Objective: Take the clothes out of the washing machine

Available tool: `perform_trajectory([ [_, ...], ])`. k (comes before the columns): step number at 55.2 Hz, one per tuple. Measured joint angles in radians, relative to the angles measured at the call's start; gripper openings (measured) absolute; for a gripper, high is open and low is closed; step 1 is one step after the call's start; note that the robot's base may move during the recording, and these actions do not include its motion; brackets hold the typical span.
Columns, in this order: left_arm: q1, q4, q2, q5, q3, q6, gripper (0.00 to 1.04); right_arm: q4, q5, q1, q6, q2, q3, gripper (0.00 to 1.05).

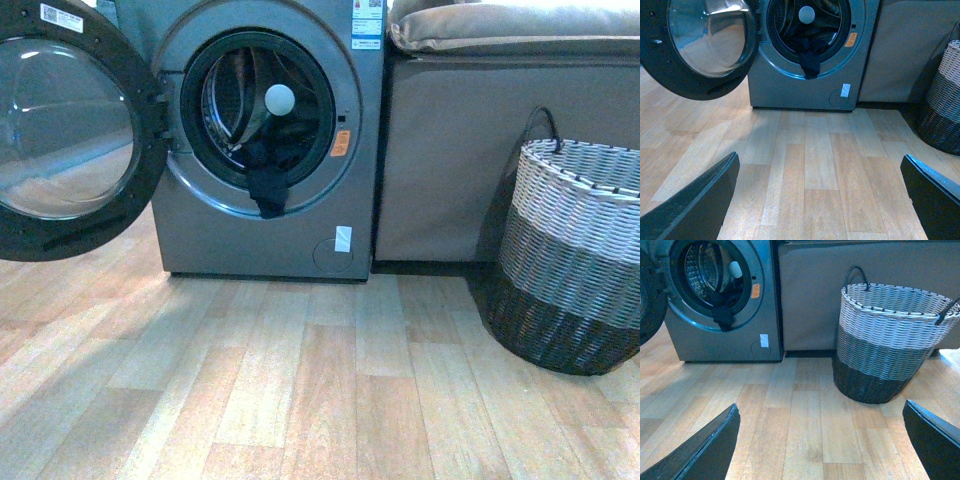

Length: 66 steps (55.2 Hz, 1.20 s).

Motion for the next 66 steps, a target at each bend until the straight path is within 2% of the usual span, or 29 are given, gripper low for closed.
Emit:
perform_trajectory([
  [66,0.000,0.000,0.002,-0.003,0.000,0.000,0.98,0.000,-0.002,0.000,0.000,0.000,0.000,0.97],
])
